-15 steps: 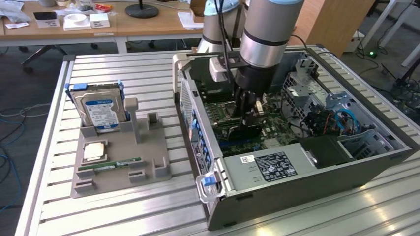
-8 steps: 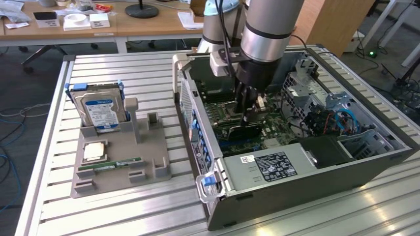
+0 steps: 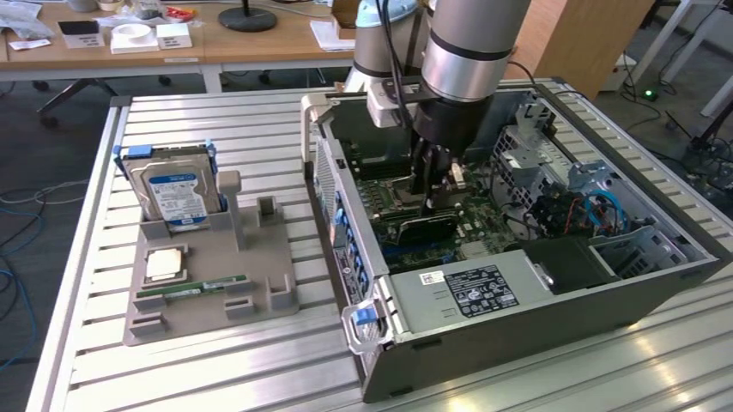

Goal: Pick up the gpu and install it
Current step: 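Insert the gpu into the slot, then press down on the gpu until it lock into place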

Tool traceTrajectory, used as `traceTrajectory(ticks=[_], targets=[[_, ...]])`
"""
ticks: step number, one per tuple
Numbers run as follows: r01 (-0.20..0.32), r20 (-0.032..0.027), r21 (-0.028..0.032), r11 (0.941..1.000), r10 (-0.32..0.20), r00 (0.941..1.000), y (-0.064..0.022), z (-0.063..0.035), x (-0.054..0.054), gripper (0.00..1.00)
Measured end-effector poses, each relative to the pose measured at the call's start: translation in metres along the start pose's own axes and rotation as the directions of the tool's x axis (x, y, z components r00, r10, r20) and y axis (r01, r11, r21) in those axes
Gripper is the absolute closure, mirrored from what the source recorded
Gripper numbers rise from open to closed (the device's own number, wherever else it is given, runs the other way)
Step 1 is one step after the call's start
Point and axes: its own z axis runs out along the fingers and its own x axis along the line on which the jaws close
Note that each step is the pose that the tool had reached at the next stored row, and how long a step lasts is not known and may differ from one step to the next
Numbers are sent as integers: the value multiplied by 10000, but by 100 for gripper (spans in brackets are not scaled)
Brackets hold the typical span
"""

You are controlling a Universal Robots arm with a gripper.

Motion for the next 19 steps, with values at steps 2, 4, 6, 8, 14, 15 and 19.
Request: traceTrajectory(ticks=[2,4,6,8,14,15,19], targets=[[1,-2,-1,10000,-1,10000,0,-1,0,56],[1,-2,-1,10000,-1,10000,0,-1,0,56],[0,-2,-1,10000,0,10000,0,-1,0,56],[0,-2,-1,10000,0,10000,0,-1,0,56],[0,-2,-1,10000,0,10000,0,-1,0,56],[0,-2,-1,10000,0,10000,0,-1,0,63],[0,-2,-1,10000,0,10000,0,-1,0,81]])
